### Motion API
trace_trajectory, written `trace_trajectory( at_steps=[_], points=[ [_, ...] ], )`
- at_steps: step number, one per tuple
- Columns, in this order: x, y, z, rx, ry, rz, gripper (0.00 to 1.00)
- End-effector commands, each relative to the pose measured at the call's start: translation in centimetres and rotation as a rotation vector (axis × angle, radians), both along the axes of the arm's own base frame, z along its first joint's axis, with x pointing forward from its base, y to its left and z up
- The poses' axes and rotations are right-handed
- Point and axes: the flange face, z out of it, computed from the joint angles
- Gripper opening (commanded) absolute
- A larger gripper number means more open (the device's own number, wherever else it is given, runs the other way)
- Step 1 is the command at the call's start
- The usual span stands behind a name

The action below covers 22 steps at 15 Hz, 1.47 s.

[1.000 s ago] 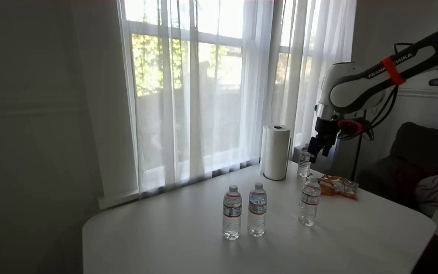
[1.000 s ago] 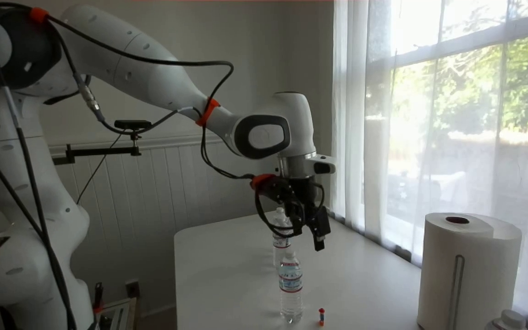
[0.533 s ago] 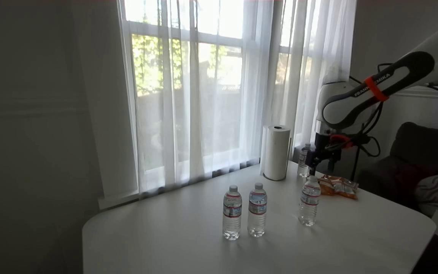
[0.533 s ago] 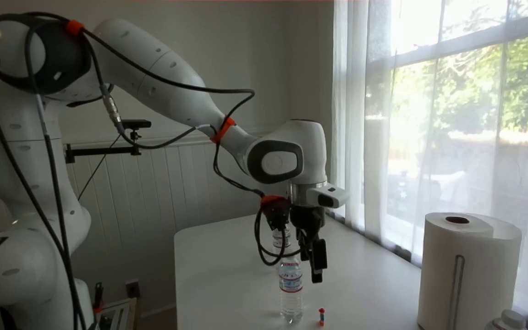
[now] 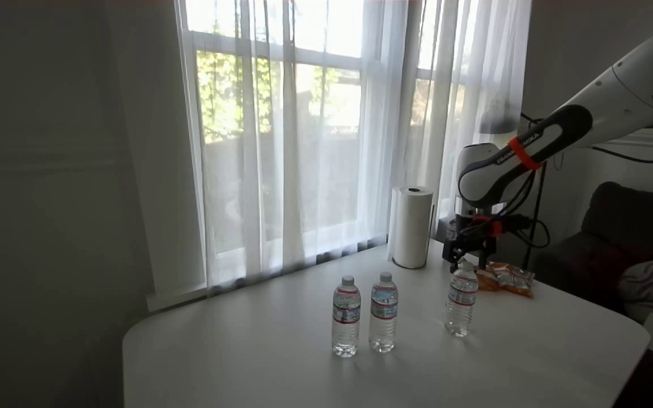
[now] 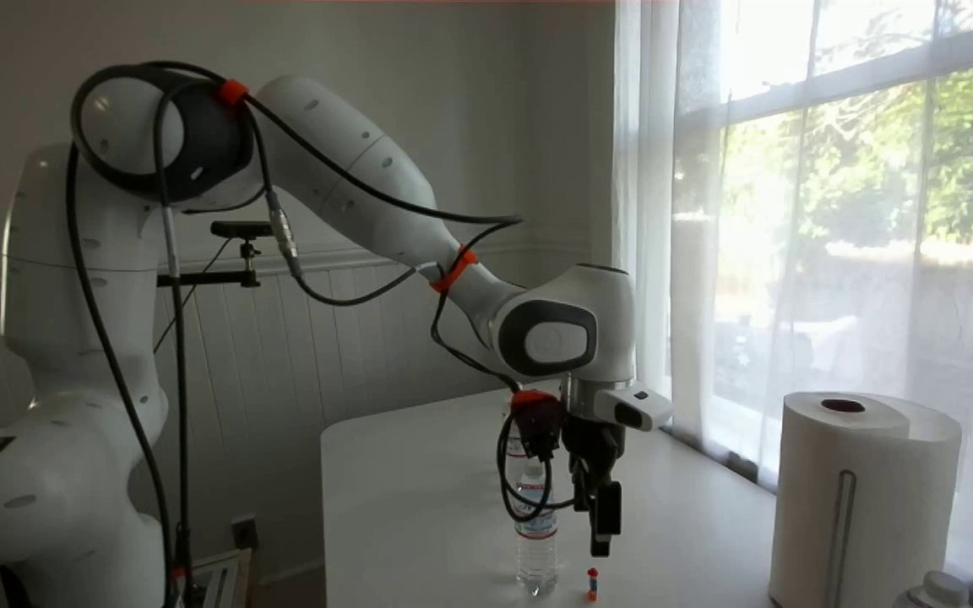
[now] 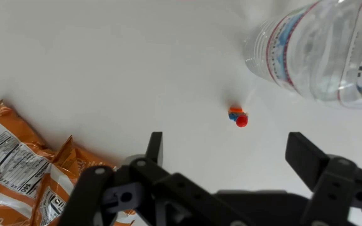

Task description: Pick up the water bottle to the far right and move it to the left, pick up the small orange toy and put it on top of the rightmost water bottle

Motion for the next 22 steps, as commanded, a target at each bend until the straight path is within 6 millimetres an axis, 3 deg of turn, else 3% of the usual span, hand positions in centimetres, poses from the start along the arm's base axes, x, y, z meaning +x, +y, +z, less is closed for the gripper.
trace_trajectory(
  at_steps=[1, 6, 12, 15, 17, 21, 22],
  points=[
    [2.1, -0.4, -1.6, 0.055, 0.046, -0.025, 1.0],
    [3.4, -0.5, -3.7, 0.116, 0.114, -0.05, 1.0],
    [3.9, -0.4, -6.0, 0.174, 0.152, -0.05, 0.89],
    [4.0, -0.7, -6.8, 0.176, 0.158, -0.047, 0.72],
    [4.0, -0.7, -7.0, 0.177, 0.157, -0.043, 0.52],
    [4.0, -0.7, -7.4, 0.183, 0.157, -0.031, 0.42],
    [4.0, -0.7, -7.5, 0.182, 0.158, -0.028, 0.44]
  ],
)
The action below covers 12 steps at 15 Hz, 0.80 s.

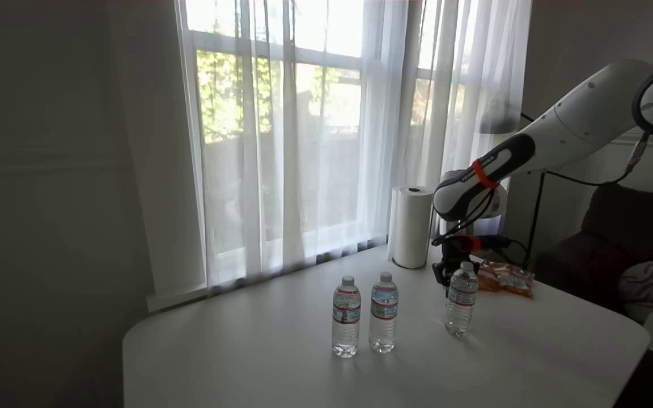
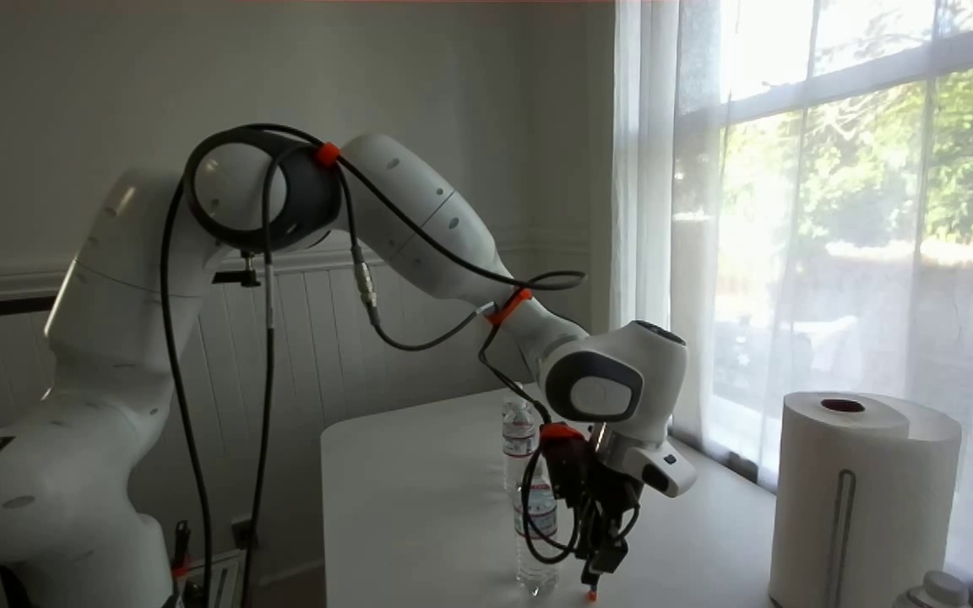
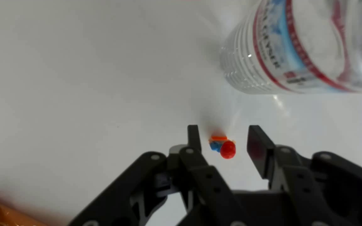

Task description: Pick up the water bottle to the far right and move it to the left, pick up the small orange toy and put it on top of the rightmost water bottle

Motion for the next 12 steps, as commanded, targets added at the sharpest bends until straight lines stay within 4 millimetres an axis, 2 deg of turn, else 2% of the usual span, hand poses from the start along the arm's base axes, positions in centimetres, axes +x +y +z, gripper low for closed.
trace_trajectory(
  at_steps=[1, 2, 4, 6, 7, 9, 12],
  points=[
    [0.36, -0.3, -0.17, 0.034, -0.001, 0.011, 0.4],
    [0.35, -0.33, -0.21, 0.034, -0.001, 0.014, 0.4],
    [0.36, -0.37, -0.25, 0.032, -0.003, 0.018, 0.5],
    [0.38, -0.43, -0.27, 0.031, -0.006, 0.022, 0.47],
    [0.39, -0.44, -0.28, 0.032, -0.007, 0.023, 0.4],
    [0.42, -0.46, -0.27, 0.035, -0.011, 0.027, 0.38],
    [0.45, -0.48, -0.47, 0.031, -0.018, 0.043, 0.46]
  ],
)
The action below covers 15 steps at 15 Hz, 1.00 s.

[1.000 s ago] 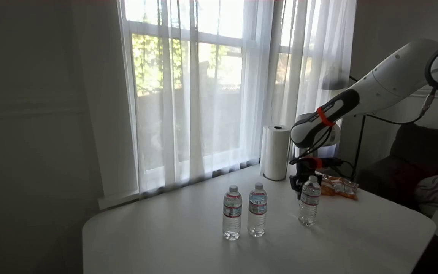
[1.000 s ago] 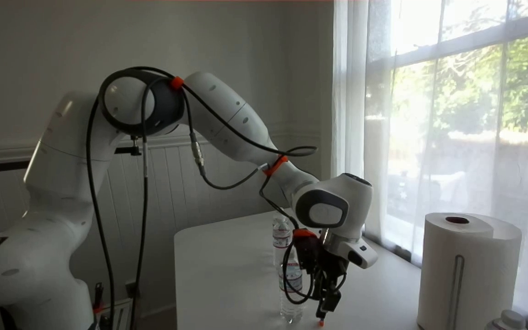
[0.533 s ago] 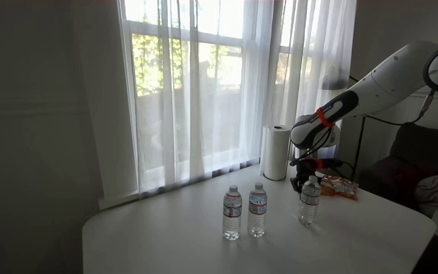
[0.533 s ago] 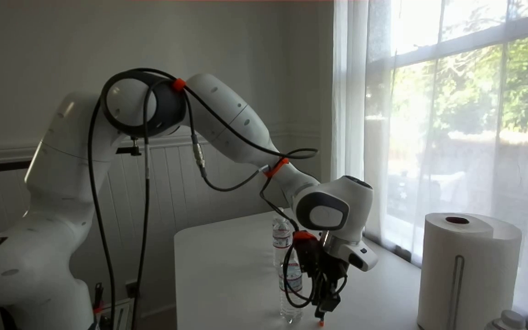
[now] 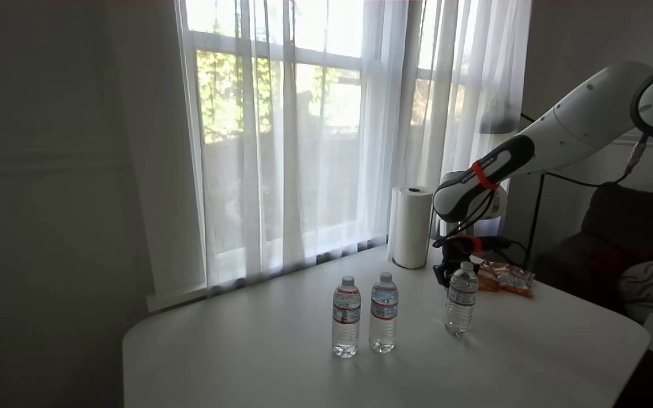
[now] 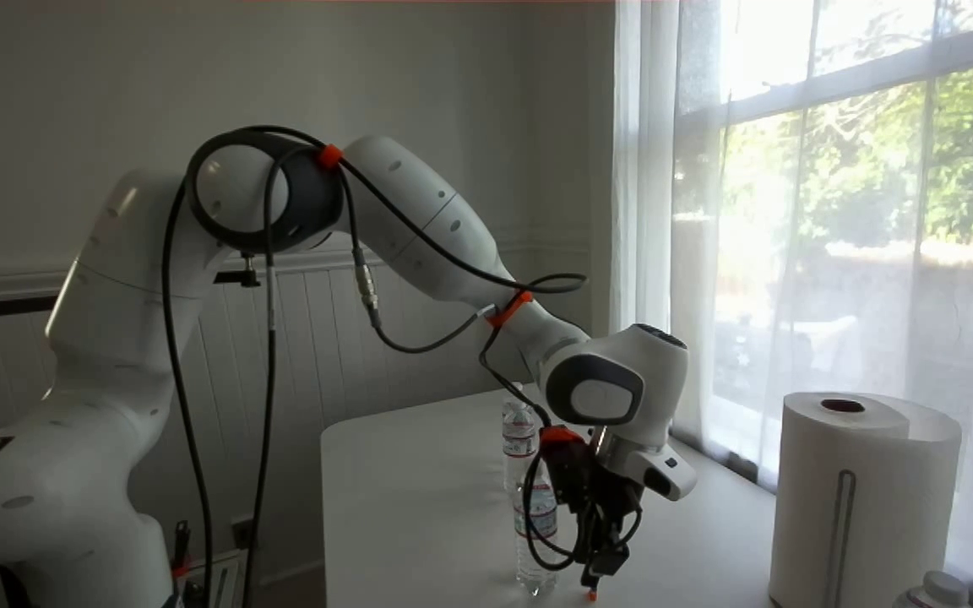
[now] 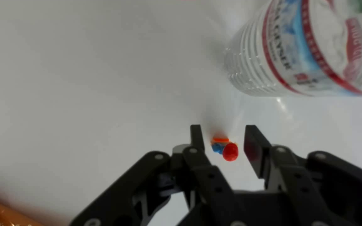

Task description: Pick up the water bottle to the far right and move it to the left, pick up the small orange toy and put it on top of the rightmost water bottle

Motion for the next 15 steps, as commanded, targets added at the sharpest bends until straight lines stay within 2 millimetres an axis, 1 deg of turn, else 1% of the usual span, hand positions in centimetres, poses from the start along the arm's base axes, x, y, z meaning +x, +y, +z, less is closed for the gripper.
trace_trajectory(
  at_steps=[1, 3, 5, 6, 7, 8, 9, 10, 11, 12, 14, 15],
  points=[
    [0.52, -0.31, -0.22, 0.027, -0.019, 0.018, 0.52],
    [0.57, -0.25, -0.36, 0.03, -0.022, 0.029, 0.46],
    [0.65, -0.17, -0.48, 0.035, -0.027, 0.039, 0.35],
    [0.7, -0.15, -0.52, 0.037, -0.029, 0.042, 0.32],
    [0.74, -0.14, -0.55, 0.038, -0.031, 0.045, 0.3],
    [0.76, -0.12, -0.56, 0.04, -0.033, 0.048, 0.21],
    [0.8, -0.14, -0.57, 0.039, -0.036, 0.049, 0.3],
    [0.83, -0.16, -0.58, 0.039, -0.038, 0.051, 0.55],
    [0.85, -0.2, -0.56, 0.039, -0.041, 0.053, 0.55],
    [0.87, -0.2, -0.57, 0.041, -0.041, 0.054, 0.6],
    [0.89, -0.13, -0.65, 0.044, -0.044, 0.059, 0.73],
    [0.92, -0.1, -0.68, 0.045, -0.046, 0.06, 0.74]
  ],
)
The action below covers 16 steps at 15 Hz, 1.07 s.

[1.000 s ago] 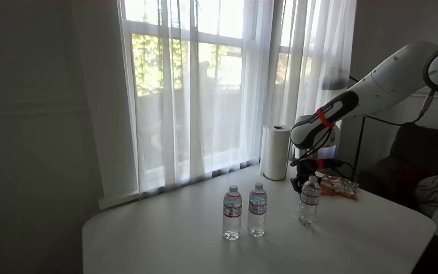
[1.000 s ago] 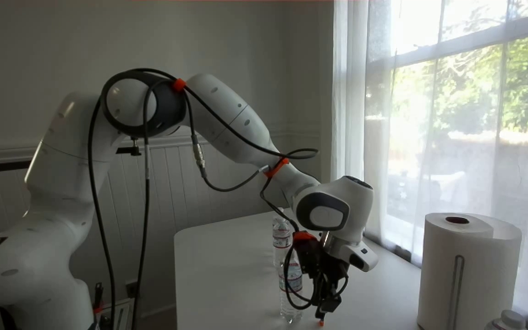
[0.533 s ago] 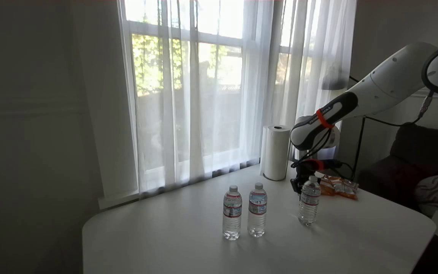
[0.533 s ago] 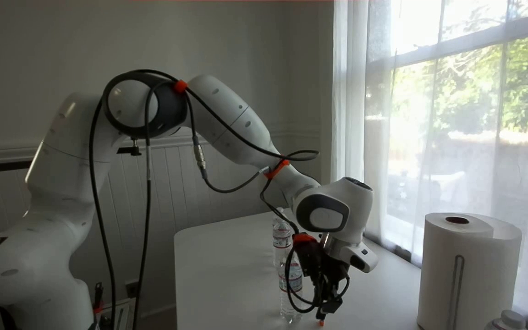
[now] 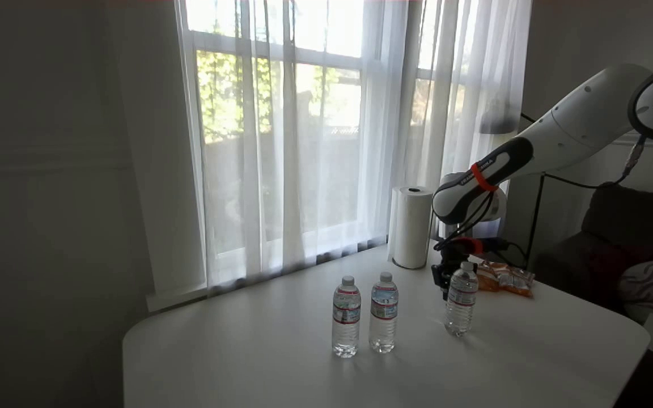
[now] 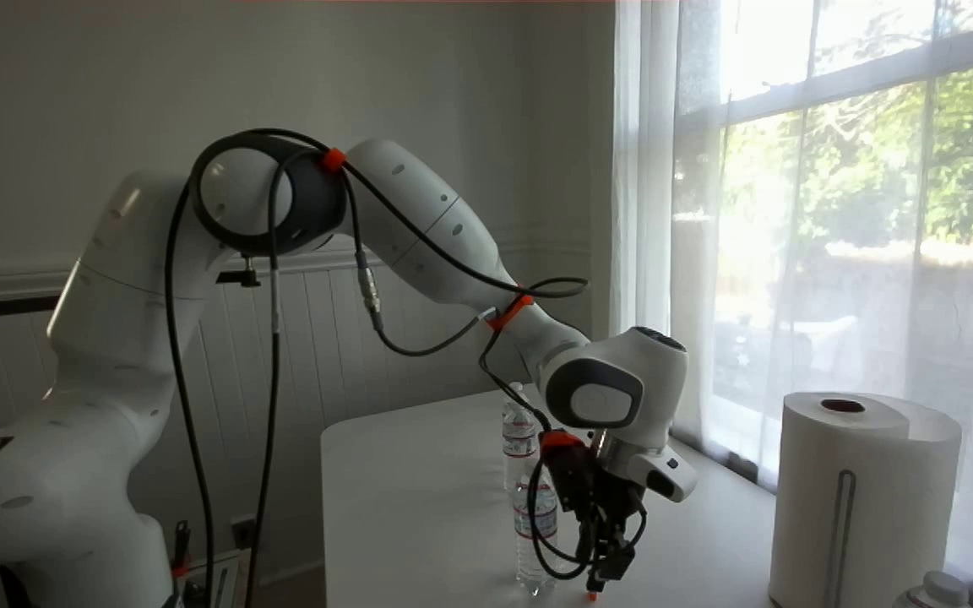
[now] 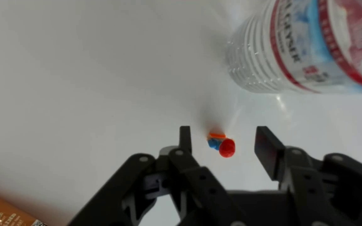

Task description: Pick up the water bottle to the far right and move it to the left, pick up the small orange toy and put it on top of the rightmost water bottle

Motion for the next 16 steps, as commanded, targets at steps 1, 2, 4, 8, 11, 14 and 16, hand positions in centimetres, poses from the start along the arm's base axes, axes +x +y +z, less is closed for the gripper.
trace_trajectory(
  at_steps=[1, 2, 4, 8, 11, 14, 16],
  points=[
    [0.7, -0.2, -0.3, 0.033, -0.028, 0.01, 0.63],
    [0.8, -0.1, -0.3, 0.035, -0.03, 0.014, 0.43],
    [0.8, -0.1, -0.4, 0.034, -0.035, 0.019, 0.35],
    [0.8, 0.0, -1.0, 0.025, -0.038, 0.041, 0.07],
    [0.8, -0.2, -1.0, 0.028, -0.038, 0.042, 0.01],
    [0.7, 0.2, 2.2, 0.037, -0.064, 0.061, 0.04],
    [0.3, 0.7, 5.7, 0.008, -0.083, 0.088, 0.04]
  ],
)
